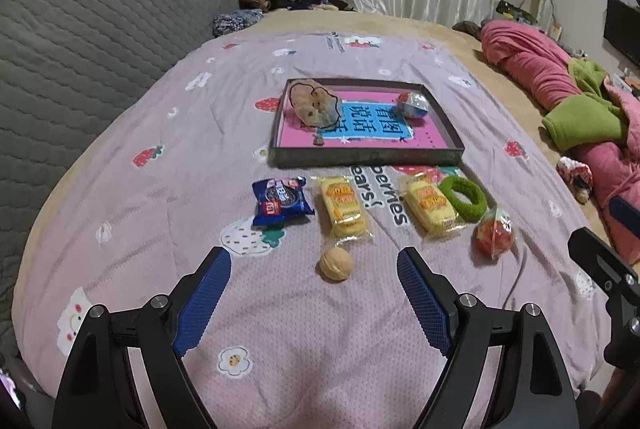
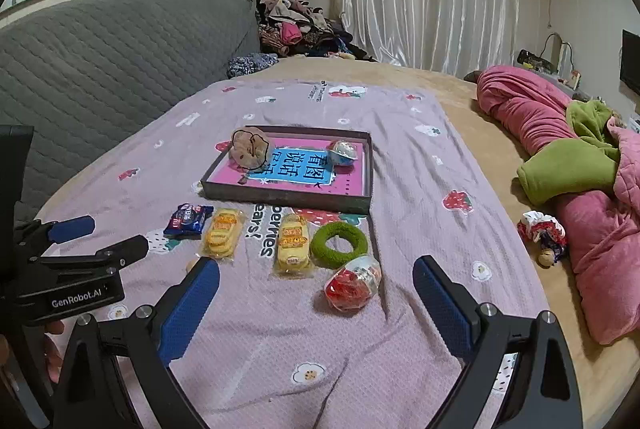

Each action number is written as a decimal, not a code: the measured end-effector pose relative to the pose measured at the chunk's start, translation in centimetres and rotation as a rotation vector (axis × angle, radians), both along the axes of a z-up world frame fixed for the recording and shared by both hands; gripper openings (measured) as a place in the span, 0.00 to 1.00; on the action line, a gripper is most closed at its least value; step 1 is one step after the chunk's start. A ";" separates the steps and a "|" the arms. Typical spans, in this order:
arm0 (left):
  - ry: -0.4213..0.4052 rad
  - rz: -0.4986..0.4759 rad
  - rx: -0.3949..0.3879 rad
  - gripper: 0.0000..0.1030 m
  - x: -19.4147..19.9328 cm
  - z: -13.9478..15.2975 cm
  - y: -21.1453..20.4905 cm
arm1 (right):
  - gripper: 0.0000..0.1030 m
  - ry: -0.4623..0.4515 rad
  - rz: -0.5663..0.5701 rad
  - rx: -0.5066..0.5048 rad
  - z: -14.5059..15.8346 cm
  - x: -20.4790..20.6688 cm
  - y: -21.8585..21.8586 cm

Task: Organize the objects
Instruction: 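Move the left tool toward the bread bun while the right tool approaches the red candy egg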

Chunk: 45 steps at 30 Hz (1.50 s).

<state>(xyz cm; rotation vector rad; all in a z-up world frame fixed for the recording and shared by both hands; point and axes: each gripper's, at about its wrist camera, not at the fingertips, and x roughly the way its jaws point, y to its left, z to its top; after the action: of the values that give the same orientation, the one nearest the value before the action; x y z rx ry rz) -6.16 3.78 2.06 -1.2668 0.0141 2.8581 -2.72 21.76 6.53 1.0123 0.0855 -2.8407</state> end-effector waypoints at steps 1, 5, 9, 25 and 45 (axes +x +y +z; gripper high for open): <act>-0.005 0.000 0.001 0.84 0.0 -0.2 0.0 | 0.95 -0.001 0.000 0.002 -0.1 0.0 0.0; -0.011 0.000 0.002 0.84 0.0 -0.5 0.1 | 0.95 -0.005 -0.002 0.008 -0.4 -0.1 -0.1; -0.012 0.006 0.006 0.84 -0.1 -0.5 -0.2 | 0.95 -0.007 -0.003 0.010 -0.7 -0.1 -0.1; -0.042 -0.003 0.007 0.84 -0.5 -2.1 0.5 | 0.95 -0.036 -0.010 -0.004 -2.5 -0.3 0.4; -0.096 -0.021 0.005 0.84 -1.5 -5.9 1.4 | 0.95 -0.104 -0.036 -0.006 -6.3 -1.6 1.5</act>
<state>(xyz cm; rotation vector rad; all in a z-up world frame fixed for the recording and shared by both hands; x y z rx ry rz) -7.63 5.19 -3.86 -1.3918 0.0185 2.7746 -4.36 23.22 0.25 1.1703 0.0493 -2.8120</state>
